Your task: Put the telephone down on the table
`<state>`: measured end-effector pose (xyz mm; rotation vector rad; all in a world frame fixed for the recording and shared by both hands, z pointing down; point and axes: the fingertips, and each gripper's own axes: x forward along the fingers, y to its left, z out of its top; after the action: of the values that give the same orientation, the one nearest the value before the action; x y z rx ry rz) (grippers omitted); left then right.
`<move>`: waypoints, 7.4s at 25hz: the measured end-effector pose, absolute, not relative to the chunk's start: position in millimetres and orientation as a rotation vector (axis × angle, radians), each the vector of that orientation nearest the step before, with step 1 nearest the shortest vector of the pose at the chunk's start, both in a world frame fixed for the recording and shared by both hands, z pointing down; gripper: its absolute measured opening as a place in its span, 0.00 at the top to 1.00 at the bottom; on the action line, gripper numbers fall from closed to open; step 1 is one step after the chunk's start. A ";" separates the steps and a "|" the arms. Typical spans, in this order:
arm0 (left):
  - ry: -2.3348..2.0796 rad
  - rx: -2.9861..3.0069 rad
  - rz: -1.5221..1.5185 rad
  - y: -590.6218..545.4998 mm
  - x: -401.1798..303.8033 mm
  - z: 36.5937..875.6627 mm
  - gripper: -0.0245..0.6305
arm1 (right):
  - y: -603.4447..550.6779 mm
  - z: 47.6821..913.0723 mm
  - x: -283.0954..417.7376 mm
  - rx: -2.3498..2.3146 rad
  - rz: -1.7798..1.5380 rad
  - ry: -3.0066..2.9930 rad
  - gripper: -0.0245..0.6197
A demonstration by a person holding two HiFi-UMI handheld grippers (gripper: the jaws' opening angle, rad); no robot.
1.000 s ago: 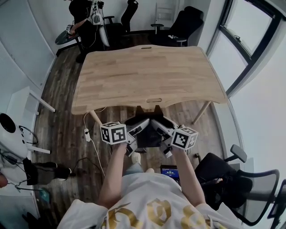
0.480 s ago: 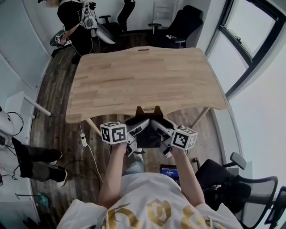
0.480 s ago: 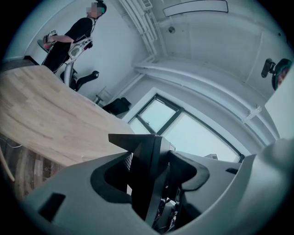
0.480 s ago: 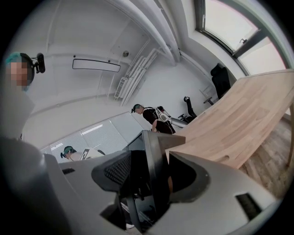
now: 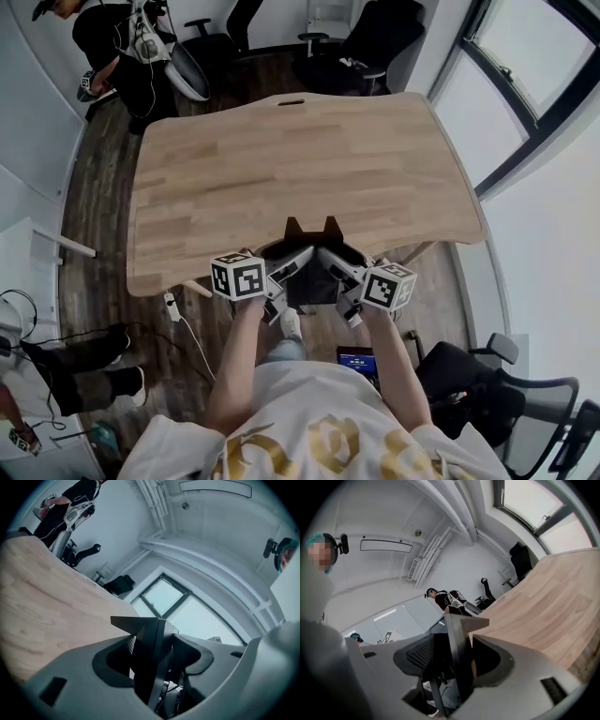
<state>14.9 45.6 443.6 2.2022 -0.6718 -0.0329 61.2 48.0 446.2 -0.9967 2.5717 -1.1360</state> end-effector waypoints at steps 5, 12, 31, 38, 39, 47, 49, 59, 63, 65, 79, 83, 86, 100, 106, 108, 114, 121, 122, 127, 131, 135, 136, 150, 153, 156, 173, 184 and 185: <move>-0.650 2.184 -0.021 -24.7 1.1 447.8 0.59 | -21.0 449.4 47.1 -1.024 -1.168 2.559 0.60; -0.612 2.186 0.001 -91.8 -17.4 457.4 0.59 | -87.0 458.9 28.5 -1.054 -1.176 2.542 0.60; -0.615 2.191 0.015 -159.9 -35.2 458.3 0.59 | -155.0 460.0 10.2 -1.043 -1.182 2.537 0.60; -0.629 2.198 0.013 -170.3 -36.1 463.2 0.59 | -165.9 465.4 9.0 -1.021 -1.178 2.543 0.60; -0.633 2.194 0.011 -172.8 -36.9 465.2 0.59 | -168.7 467.2 8.3 -1.019 -1.181 2.547 0.60; -0.638 2.148 0.009 -186.8 -37.7 489.0 0.59 | -183.3 491.2 7.5 -1.015 -1.247 2.554 0.60; -0.639 2.135 0.008 -192.2 -37.1 494.8 0.59 | -188.8 496.7 8.2 -1.015 -1.263 2.555 0.60; -0.648 2.073 0.013 -210.0 -39.2 528.0 0.59 | -207.1 529.4 6.1 -1.012 -1.357 2.542 0.60; -0.643 2.050 0.011 -216.1 -38.1 539.1 0.59 | -213.4 540.1 7.4 -1.018 -1.388 2.543 0.60; -0.640 2.038 0.012 -217.9 -38.0 545.8 0.59 | -215.1 546.9 7.3 -1.021 -1.404 2.542 0.60; -0.636 1.958 0.034 -262.0 -40.2 581.9 0.59 | -259.6 582.3 5.1 -1.019 -1.532 2.514 0.60; -0.639 1.940 0.034 -269.4 -39.0 591.5 0.59 | -267.3 591.8 6.3 -1.014 -1.557 2.514 0.60; -0.642 1.931 0.034 -274.8 -39.5 598.0 0.59 | -272.8 598.5 5.7 -1.008 -1.579 2.514 0.60; -0.657 1.867 0.023 -293.8 -41.3 625.6 0.59 | -293.4 625.7 3.7 -0.980 -1.651 2.526 0.60; -0.675 1.826 0.015 -304.4 -45.0 635.8 0.59 | -304.6 635.7 0.9 -0.986 -1.691 2.516 0.60; -0.682 1.814 0.011 -308.6 -46.1 638.5 0.59 | -309.0 638.3 0.3 -0.989 -1.698 2.516 0.60; -0.693 1.783 0.001 -313.8 -48.2 645.2 0.59 | -314.9 644.9 -1.2 -0.997 -1.719 2.510 0.60; -0.673 1.788 -0.020 -315.1 -47.6 646.0 0.59 | -316.0 645.6 -1.3 -0.977 -1.716 2.494 0.60; -0.673 1.788 -0.023 -315.2 -47.5 646.9 0.59 | -316.0 645.9 -1.1 -0.973 -1.714 2.489 0.60; -0.698 1.778 -0.008 -315.2 -49.4 649.4 0.55 | -315.6 646.3 -0.7 -0.984 -1.705 2.483 0.60; -0.744 1.797 0.018 -315.2 -51.1 647.1 0.55 | -315.4 644.1 -0.8 -1.015 -1.678 2.495 0.60; -0.789 1.808 0.043 -314.2 -51.2 644.6 0.55 | -314.4 643.4 1.3 -1.053 -1.665 2.494 0.60; -0.795 1.815 0.050 -314.0 -50.9 644.0 0.55 | -314.1 643.3 2.1 -1.062 -1.664 2.493 0.60; -1.012 1.882 0.074 -313.0 -79.7 630.0 0.50 | -309.2 626.1 31.6 -1.272 -1.532 2.482 0.60; -1.060 1.905 0.069 -312.1 -88.4 620.3 0.51 | -307.4 620.1 38.8 -1.346 -1.465 2.492 0.60; -1.058 1.949 0.099 -306.3 -86.8 610.5 0.51 | -306.0 609.3 46.8 -1.423 -1.374 2.496 0.68; -1.253 2.173 0.170 -263.6 -94.9 540.5 0.95 | -253.1 546.2 36.0 -1.462 -1.042 2.718 0.94; -1.272 2.296 0.087 -221.0 -95.0 479.7 0.95 | -214.4 489.9 35.3 -1.468 -0.869 2.683 0.94; -1.274 2.300 0.080 -216.5 -95.6 476.1 0.95 | -209.5 487.4 35.7 -1.476 -0.856 2.684 0.94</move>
<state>-95.6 -216.5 476.1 2.3001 -1.2742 0.0801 35.7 -209.5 487.4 -1.4757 2.6838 -0.8555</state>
